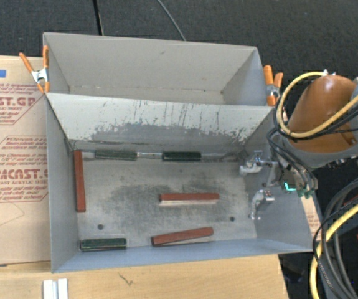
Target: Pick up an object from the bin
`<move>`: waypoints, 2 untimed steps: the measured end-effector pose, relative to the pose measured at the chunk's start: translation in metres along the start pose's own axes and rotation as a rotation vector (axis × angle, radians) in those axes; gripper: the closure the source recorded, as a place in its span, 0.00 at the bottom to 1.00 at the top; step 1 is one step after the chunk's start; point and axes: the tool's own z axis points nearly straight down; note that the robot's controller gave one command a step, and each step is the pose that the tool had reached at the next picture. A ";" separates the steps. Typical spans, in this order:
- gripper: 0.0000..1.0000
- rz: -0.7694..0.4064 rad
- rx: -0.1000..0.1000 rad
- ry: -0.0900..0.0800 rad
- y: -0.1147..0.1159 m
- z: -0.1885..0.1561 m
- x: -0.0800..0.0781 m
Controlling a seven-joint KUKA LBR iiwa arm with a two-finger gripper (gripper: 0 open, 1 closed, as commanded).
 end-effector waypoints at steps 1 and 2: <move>0.00 -0.001 0.001 -0.007 0.000 -0.004 -0.002; 1.00 -0.028 0.001 -0.012 0.037 0.093 -0.012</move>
Offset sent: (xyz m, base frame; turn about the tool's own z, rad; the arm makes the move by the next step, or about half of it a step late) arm 0.0092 0.0360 -0.0972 -0.0271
